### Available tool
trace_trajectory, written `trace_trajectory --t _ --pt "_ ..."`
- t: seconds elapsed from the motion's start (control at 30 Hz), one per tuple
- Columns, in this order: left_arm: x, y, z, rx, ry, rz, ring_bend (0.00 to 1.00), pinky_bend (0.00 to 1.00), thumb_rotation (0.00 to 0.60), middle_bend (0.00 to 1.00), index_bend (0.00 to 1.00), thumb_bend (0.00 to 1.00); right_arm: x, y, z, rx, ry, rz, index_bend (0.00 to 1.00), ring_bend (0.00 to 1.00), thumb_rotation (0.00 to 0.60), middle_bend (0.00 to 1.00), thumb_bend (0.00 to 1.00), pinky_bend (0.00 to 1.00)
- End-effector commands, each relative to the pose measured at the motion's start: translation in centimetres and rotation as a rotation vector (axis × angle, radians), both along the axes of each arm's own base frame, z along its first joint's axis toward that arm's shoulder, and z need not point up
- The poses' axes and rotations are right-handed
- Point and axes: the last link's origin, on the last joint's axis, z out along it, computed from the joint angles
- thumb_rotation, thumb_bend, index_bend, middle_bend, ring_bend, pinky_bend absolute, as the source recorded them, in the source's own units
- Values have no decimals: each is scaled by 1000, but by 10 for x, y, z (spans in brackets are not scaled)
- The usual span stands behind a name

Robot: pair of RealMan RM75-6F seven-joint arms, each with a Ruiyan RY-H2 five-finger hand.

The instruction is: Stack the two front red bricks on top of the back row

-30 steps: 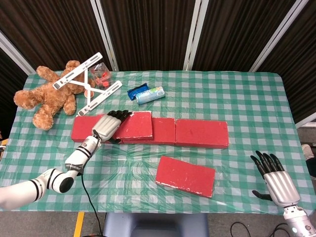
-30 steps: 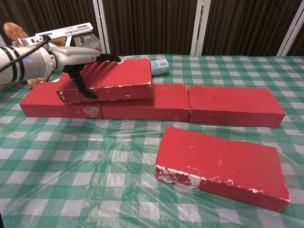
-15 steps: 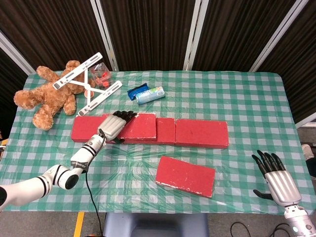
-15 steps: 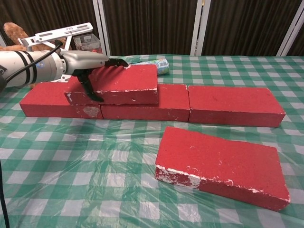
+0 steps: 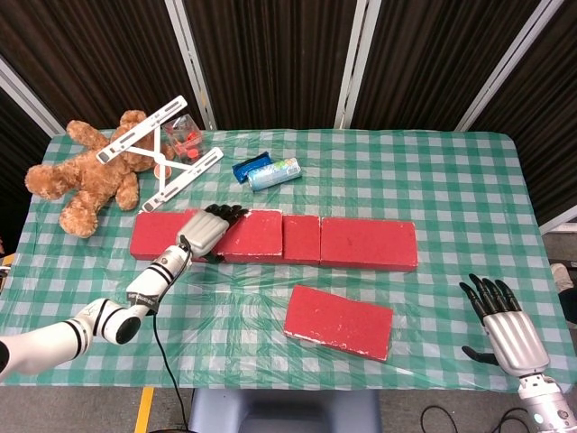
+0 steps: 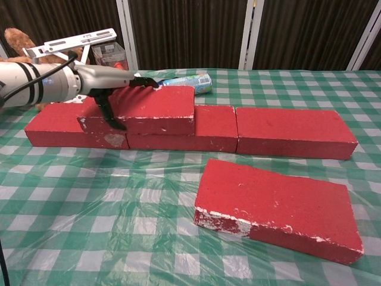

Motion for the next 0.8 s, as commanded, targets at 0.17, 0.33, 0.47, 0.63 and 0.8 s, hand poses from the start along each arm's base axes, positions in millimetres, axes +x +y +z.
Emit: trace_trajectory --t 0.17,0.33,0.47,0.63,0.8 --pt "0 1 1 4 1 2 349 404 600 572 327 319 0 0 0 -1 0 0 0 0 600 0 90 0" --pt "0 2 0 5 -2 5 222 306 600 433 233 317 0 0 0 -1 1 -2 0 0 600 0 90 0" --pt "0 2 0 3 -1 5 201 283 600 418 231 319 0 0 0 -3 1 -4 0 0 600 0 90 0" --pt "4 3 -1 3 6 -5 135 225 600 358 201 319 0 0 1 -6 0 -2 0 0 600 0 90 0" --pt "4 4 -1 -1 13 1 20 140 600 213 84 319 0 0 2 -5 -1 -2 0 0 600 0 90 0"
